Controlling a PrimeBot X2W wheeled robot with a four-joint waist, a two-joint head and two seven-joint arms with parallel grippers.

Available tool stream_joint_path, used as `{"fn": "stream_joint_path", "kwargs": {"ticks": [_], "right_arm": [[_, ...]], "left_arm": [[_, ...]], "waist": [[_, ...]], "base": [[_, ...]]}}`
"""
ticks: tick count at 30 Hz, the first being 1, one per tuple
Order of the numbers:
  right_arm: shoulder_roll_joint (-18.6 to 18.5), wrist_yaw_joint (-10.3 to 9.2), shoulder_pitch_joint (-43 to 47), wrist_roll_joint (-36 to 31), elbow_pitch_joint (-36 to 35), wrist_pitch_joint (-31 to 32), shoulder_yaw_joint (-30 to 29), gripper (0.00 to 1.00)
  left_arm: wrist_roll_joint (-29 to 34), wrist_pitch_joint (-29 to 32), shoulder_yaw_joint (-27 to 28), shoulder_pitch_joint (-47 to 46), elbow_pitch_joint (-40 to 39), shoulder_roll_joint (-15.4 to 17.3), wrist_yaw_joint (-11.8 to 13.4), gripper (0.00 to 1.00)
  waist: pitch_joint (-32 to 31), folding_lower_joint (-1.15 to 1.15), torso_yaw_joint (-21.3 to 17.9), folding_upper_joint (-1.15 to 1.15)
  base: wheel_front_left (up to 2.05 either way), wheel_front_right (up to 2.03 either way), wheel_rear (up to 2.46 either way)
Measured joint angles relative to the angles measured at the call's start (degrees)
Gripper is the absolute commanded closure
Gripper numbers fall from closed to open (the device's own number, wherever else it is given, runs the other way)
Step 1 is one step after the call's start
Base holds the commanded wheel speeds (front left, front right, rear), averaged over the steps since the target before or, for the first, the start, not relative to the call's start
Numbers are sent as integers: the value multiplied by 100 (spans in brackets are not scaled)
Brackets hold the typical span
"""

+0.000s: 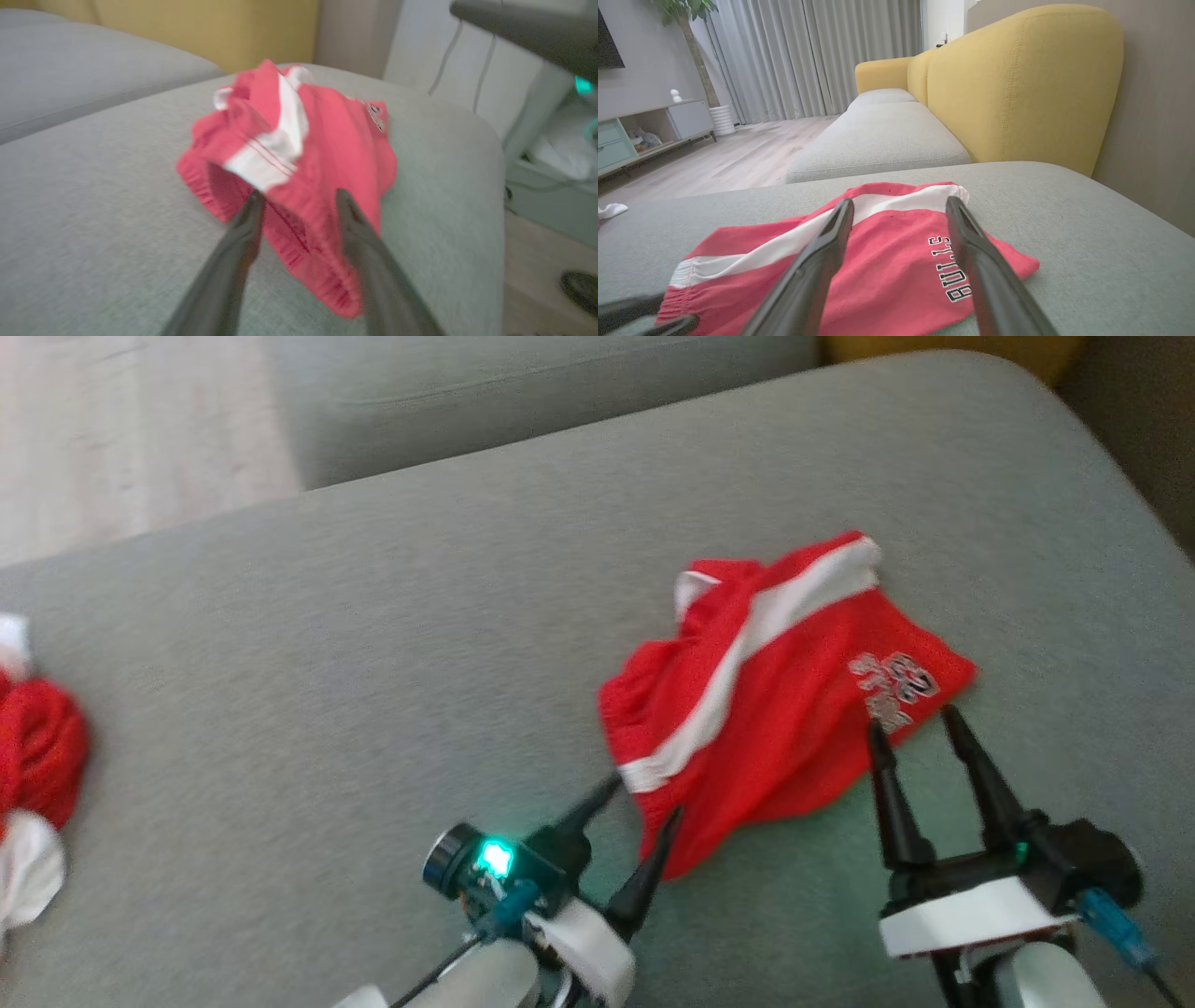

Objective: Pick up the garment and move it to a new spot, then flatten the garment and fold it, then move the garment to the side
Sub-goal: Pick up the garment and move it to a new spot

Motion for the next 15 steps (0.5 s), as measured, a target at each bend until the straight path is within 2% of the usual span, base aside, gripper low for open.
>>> {"fn": "stream_joint_path", "kwargs": {"ticks": [6,11,15], "right_arm": [[4,0,95,-147,49,0,-412,0],[13,0,414,-261,90,0,-630,0],[14,0,571,-301,69,1,-678,0]], "left_arm": [[380,-23,1311,801,-1468,-164,464,0],[771,-23,2499,2091,-2182,-151,795,0],[1283,-23,3208,2632,-2586,-153,1045,0]], "waist": [[-97,0,670,0],[-329,-1,1177,0],[-589,-1,1423,0]], "base": [[0,0,0],[0,0,0],[0,0,0]]}}
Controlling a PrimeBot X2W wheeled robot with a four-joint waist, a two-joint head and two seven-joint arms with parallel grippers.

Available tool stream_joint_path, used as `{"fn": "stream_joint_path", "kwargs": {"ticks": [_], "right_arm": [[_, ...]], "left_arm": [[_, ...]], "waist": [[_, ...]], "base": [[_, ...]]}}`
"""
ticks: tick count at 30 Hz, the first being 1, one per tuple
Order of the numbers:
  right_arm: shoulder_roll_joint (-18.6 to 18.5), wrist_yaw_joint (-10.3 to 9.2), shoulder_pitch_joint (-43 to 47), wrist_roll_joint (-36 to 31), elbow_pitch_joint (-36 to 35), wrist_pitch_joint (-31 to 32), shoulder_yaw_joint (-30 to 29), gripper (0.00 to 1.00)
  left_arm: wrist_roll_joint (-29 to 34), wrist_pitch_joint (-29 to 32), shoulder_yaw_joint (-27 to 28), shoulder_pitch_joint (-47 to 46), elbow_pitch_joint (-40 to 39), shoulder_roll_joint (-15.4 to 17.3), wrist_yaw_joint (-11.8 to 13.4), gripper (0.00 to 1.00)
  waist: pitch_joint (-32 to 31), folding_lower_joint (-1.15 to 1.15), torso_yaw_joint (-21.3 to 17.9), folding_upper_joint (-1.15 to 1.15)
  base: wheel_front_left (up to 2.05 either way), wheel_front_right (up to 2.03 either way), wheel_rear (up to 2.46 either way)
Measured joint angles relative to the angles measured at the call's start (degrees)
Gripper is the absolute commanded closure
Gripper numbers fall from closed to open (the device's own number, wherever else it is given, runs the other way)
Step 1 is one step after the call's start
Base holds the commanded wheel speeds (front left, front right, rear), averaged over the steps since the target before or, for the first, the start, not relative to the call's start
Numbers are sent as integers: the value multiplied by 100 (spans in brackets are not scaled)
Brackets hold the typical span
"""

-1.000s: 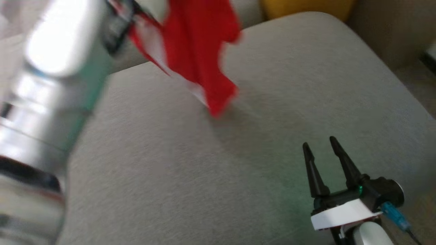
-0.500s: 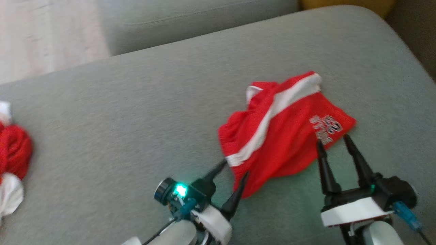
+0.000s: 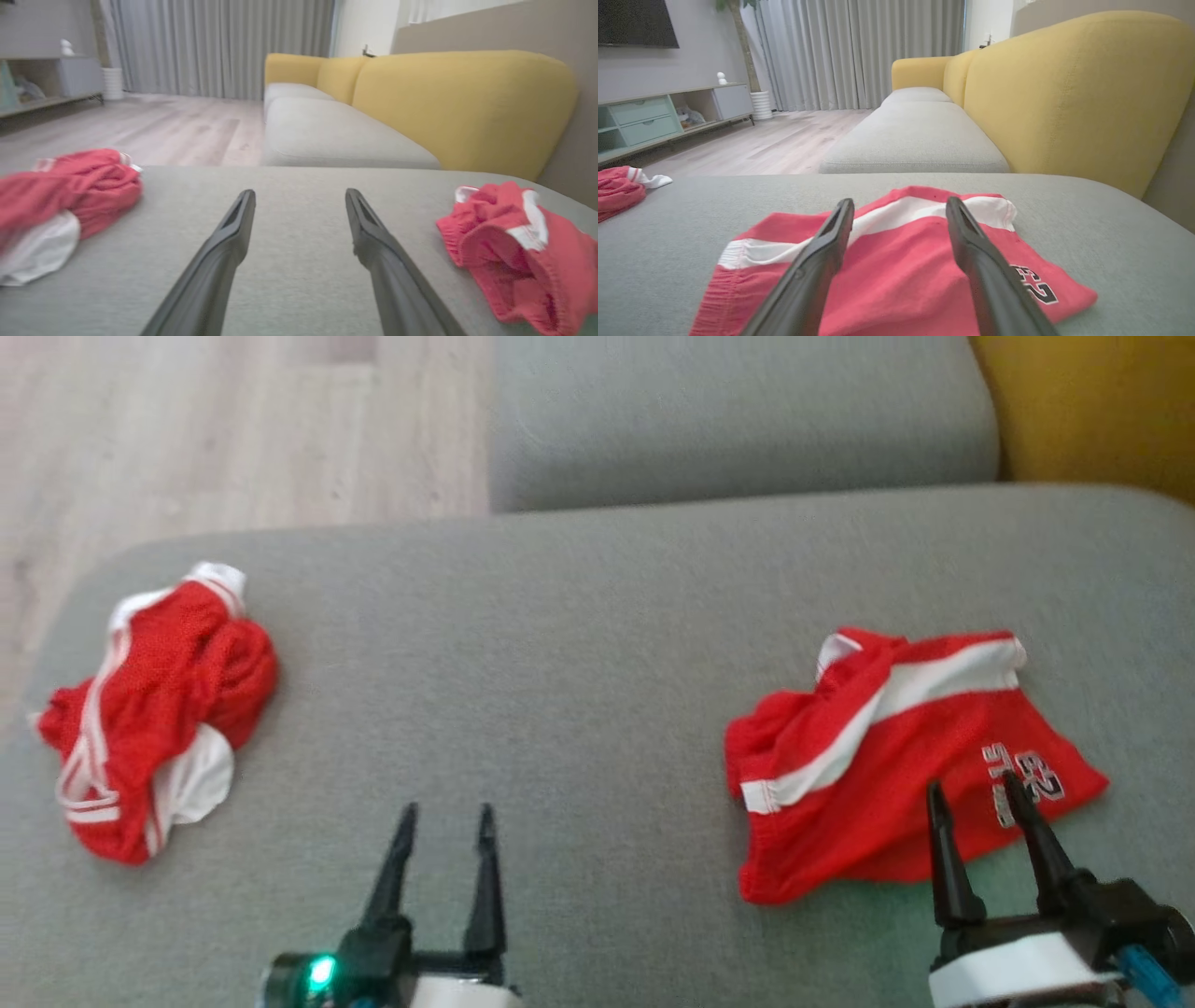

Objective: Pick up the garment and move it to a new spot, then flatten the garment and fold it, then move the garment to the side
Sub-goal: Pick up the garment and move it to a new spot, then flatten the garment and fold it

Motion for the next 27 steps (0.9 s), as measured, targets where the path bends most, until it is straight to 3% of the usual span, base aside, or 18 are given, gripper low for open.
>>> {"fn": "stream_joint_path", "kwargs": {"ticks": [3,11,27], "right_arm": [[2,0,135,9,-103,0,-4,0],[9,0,449,16,-274,0,69,0],[10,0,565,22,-275,0,147,0]], "left_arm": [[333,0,292,297,-347,-1,55,0],[499,0,514,770,-768,0,148,0],[683,0,673,1096,-838,-1,246,0]], "waist": [[-151,0,136,0],[-352,0,295,0],[-657,0,72,0]], "base": [[0,0,0],[0,0,0],[0,0,0]]}}
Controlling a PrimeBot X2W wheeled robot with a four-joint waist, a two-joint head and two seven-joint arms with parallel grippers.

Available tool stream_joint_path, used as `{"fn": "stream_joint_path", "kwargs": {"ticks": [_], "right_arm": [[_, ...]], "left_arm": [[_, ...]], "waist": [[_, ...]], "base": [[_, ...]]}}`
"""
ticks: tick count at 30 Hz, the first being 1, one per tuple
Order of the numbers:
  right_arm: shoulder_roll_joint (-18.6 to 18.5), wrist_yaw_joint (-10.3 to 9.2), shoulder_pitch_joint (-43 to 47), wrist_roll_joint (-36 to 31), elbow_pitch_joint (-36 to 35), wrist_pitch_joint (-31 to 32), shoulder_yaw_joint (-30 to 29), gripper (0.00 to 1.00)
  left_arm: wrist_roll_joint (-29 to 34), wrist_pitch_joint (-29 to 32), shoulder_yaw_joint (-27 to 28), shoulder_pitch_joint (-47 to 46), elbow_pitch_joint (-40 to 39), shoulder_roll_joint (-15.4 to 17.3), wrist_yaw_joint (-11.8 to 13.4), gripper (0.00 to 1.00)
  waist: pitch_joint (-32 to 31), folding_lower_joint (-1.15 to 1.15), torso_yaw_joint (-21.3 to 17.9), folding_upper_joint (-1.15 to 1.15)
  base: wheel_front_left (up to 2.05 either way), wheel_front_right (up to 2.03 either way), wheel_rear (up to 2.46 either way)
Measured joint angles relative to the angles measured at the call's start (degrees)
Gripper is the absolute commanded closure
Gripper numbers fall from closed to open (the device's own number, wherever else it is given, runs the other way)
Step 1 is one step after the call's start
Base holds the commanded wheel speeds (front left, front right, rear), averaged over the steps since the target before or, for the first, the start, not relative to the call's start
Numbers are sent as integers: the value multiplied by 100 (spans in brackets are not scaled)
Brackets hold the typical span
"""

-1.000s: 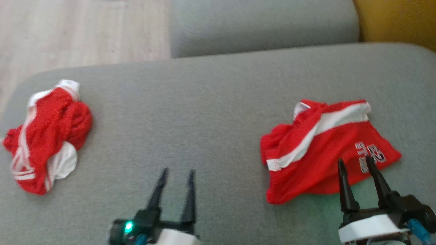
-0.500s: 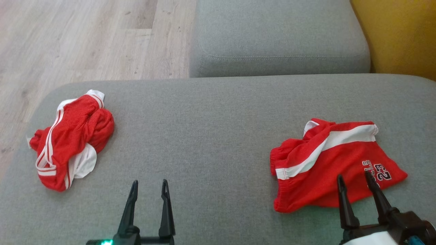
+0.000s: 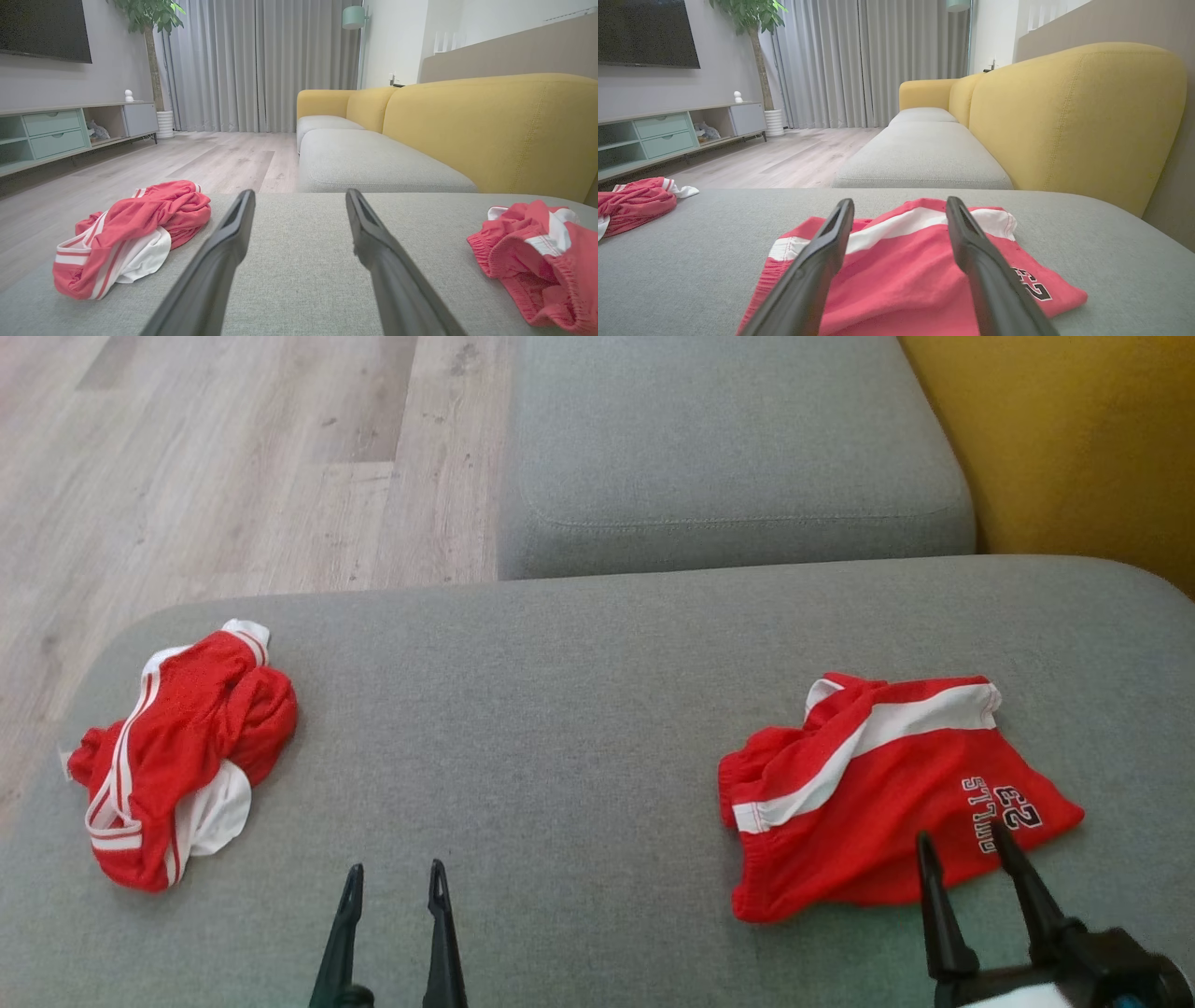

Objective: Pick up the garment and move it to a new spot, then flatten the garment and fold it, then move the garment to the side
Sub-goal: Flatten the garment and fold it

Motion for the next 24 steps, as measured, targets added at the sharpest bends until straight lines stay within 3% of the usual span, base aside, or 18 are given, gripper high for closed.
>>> {"fn": "stream_joint_path", "kwargs": {"ticks": [24], "right_arm": [[0,0,138,55,60,0,43,0]], "left_arm": [[77,0,3,3,149,0,-2,0]], "waist": [[-8,0,-96,0]], "base": [[0,0,0]]}}
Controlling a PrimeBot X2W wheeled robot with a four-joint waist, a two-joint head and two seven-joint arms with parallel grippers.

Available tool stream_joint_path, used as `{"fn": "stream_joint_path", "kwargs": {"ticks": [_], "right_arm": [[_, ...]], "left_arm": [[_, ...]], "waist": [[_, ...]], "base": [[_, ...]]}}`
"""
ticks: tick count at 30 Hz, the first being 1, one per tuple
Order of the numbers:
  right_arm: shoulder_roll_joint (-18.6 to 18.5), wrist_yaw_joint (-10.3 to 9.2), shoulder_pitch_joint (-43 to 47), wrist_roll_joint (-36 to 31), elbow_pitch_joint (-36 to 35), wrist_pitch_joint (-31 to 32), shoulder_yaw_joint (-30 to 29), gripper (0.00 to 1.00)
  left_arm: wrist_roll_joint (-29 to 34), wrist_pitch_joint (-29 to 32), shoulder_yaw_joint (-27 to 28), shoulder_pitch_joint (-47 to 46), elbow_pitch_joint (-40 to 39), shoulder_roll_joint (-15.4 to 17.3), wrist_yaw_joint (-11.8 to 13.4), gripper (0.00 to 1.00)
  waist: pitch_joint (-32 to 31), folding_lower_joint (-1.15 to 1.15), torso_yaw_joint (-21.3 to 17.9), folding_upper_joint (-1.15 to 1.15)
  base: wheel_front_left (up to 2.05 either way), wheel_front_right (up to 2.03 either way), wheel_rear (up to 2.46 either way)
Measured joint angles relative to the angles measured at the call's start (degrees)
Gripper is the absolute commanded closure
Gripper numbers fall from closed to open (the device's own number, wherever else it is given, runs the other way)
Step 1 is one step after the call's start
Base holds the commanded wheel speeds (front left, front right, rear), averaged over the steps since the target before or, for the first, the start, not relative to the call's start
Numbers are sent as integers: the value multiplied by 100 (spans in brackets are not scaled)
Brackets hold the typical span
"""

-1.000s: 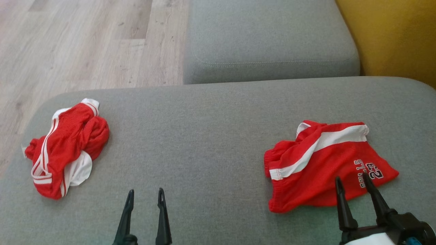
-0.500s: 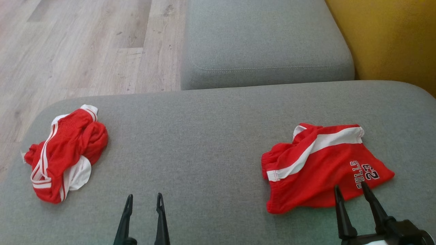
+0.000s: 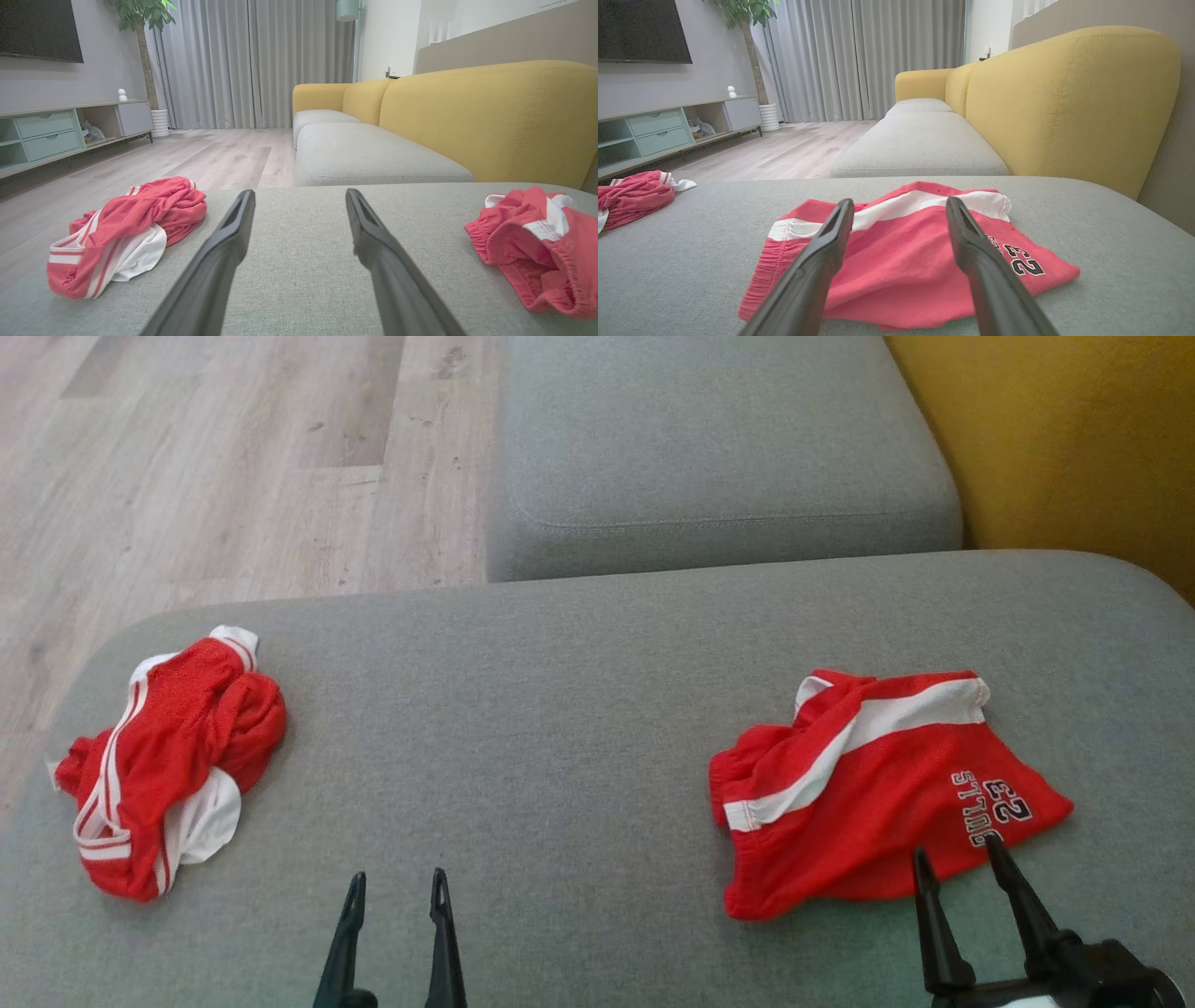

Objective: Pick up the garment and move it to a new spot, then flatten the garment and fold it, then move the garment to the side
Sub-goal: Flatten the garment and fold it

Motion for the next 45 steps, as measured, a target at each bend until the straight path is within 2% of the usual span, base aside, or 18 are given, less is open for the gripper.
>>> {"fn": "stream_joint_path", "kwargs": {"ticks": [5,10,14,18,23,29,34,39,40,41,42,45], "right_arm": [[0,0,-1,5,1,0,18,0],[1,0,-10,154,7,1,69,0],[1,0,-110,192,4,5,123,0],[3,0,-219,189,-7,5,196,0],[3,0,-325,138,-20,5,246,0],[2,0,-339,112,-27,5,299,0],[2,0,-369,96,-27,5,349,0],[2,0,-444,96,-29,5,348,0],[2,0,-455,94,-29,5,348,0],[2,0,-452,88,-29,7,345,0],[2,0,-452,88,-30,7,339,0],[2,0,-452,89,-33,5,323,0]], "left_arm": [[-209,0,-138,-3,44,2,-69,0],[-857,1,-538,-48,296,3,-730,0],[-1384,0,-900,-358,740,127,-1278,0],[-2023,1,-1321,-877,1354,166,-1707,0],[-2989,1,-1886,-1663,1897,21,-2004,0],[-3850,1,-2228,-2318,2593,-20,-2081,0],[-4236,1,-2402,-2774,2936,-31,-2126,0],[-4506,1,-2408,-2937,3019,-32,-2131,0],[-4540,1,-2407,-2960,3018,-32,-2134,47],[-4564,1,-2402,-2981,3009,-34,-2158,85],[-4595,1,-2402,-3000,2999,-34,-2175,100],[-4619,1,-2508,-3031,2940,-34,-2180,100]], "waist": [[11,0,-146,0],[52,0,-425,0],[128,0,-742,0],[248,0,-1083,0],[439,0,-1501,0],[674,1,-1922,0],[821,1,-2161,0],[901,1,-2224,0],[914,1,-2218,0],[925,1,-2202,0],[936,1,-2180,0],[969,1,-2076,0]], "base": [[0,0,0],[0,0,0],[0,0,0],[0,0,0],[0,0,0],[0,0,0],[0,0,0],[0,0,0],[0,0,0],[0,0,0],[0,0,0],[0,0,0]]}}
